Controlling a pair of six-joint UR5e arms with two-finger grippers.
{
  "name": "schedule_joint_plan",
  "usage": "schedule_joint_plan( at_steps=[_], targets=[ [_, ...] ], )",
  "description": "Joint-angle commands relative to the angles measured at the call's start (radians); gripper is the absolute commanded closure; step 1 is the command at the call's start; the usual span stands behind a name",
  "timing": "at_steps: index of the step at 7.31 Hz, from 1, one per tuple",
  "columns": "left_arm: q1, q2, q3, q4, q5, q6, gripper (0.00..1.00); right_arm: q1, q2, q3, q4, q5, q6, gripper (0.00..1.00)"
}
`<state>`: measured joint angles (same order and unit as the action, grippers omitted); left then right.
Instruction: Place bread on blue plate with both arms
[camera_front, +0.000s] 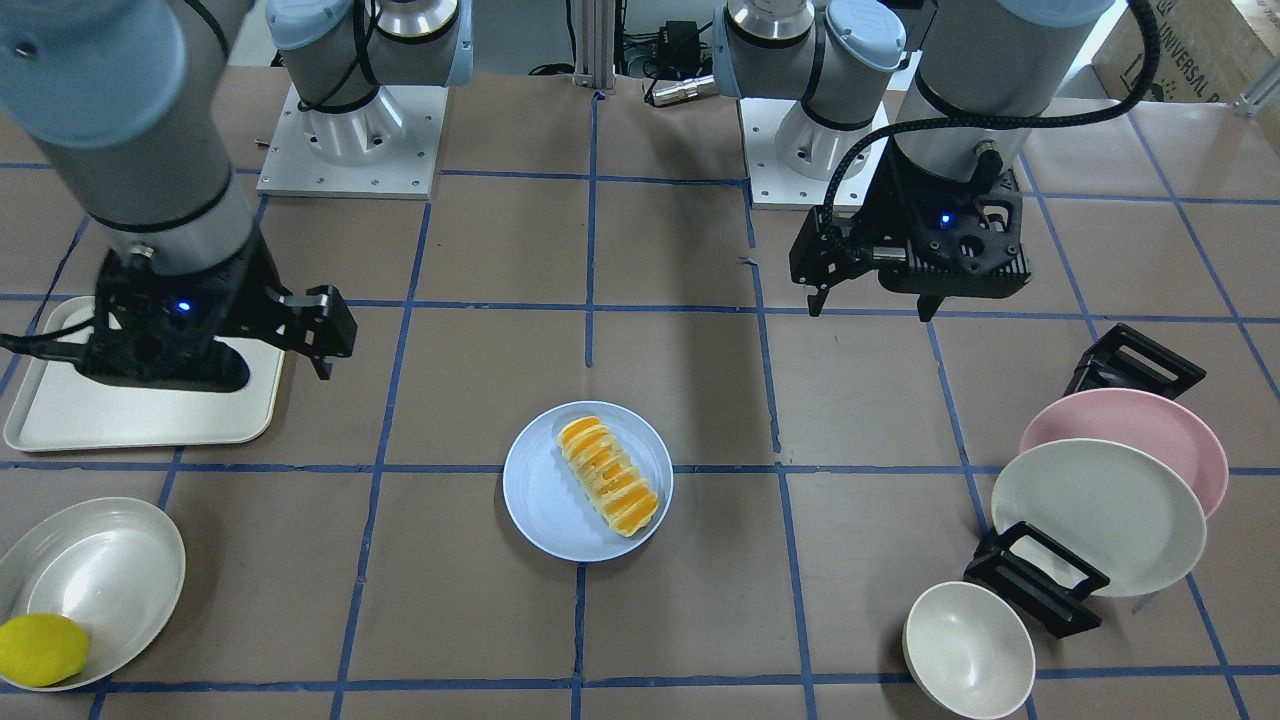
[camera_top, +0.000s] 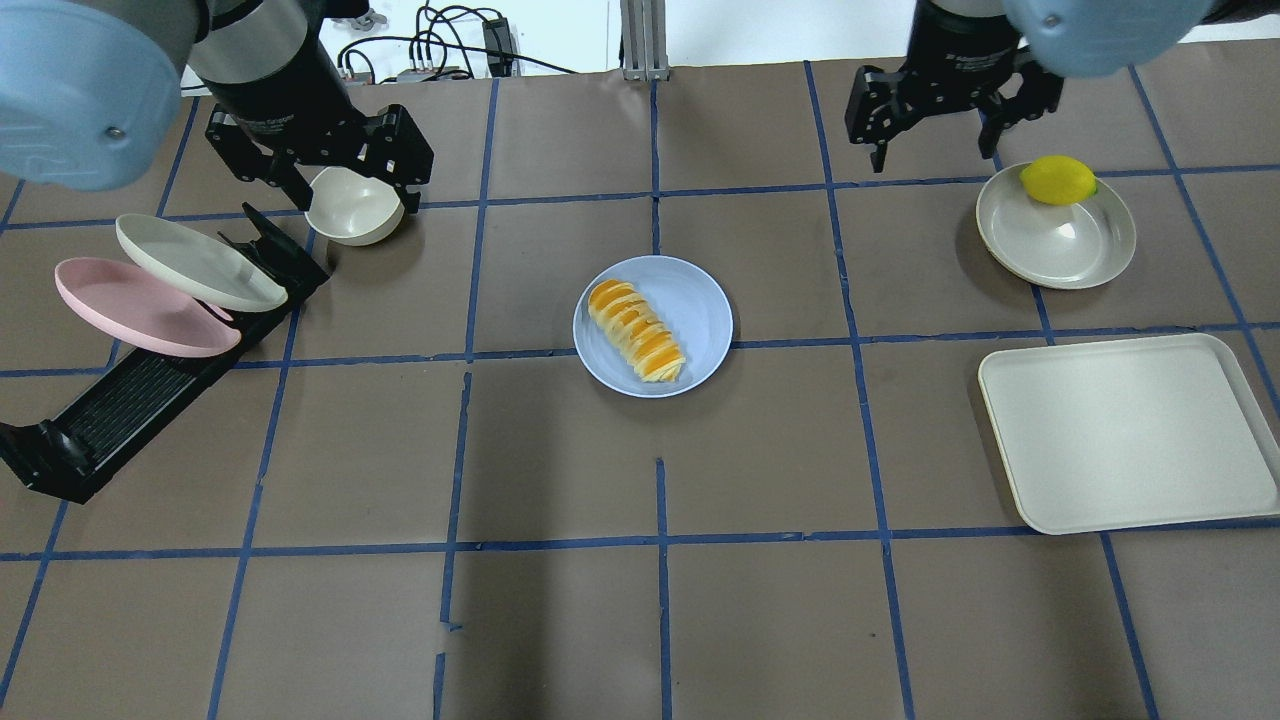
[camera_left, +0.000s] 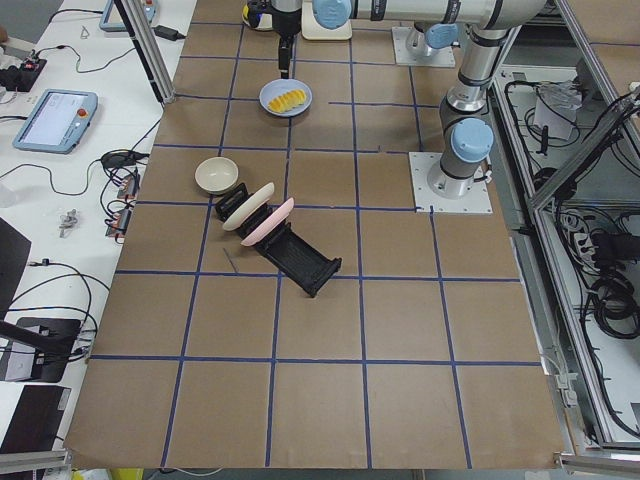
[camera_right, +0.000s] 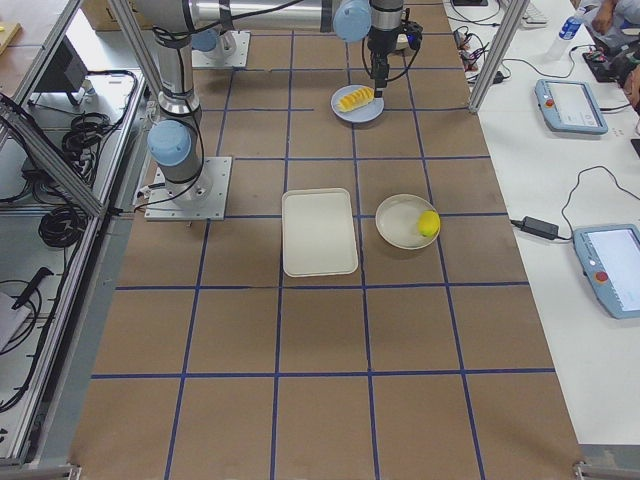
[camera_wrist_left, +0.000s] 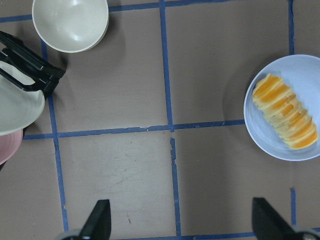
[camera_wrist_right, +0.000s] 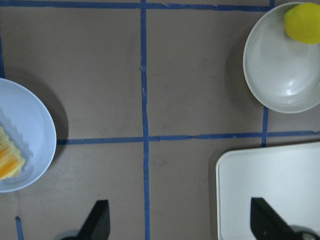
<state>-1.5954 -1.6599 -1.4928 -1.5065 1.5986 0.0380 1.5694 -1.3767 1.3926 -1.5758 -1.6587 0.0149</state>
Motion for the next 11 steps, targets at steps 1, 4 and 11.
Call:
schedule_joint_plan(
  at_steps=[1, 4, 11],
  targets=[
    [0.000, 0.000, -0.001, 0.000, -0.002, -0.001, 0.00, -0.058, -0.117, 0.113, 0.021, 0.065, -0.029, 0.01],
    [0.000, 0.002, -0.001, -0.001, -0.002, -0.001, 0.00, -0.048, -0.323, 0.356, -0.079, 0.090, -0.023, 0.00],
    [0.032, 0.063, -0.030, -0.001, -0.056, 0.005, 0.00, 0.017, -0.260, 0.278, -0.067, 0.050, -0.018, 0.00]
  ],
)
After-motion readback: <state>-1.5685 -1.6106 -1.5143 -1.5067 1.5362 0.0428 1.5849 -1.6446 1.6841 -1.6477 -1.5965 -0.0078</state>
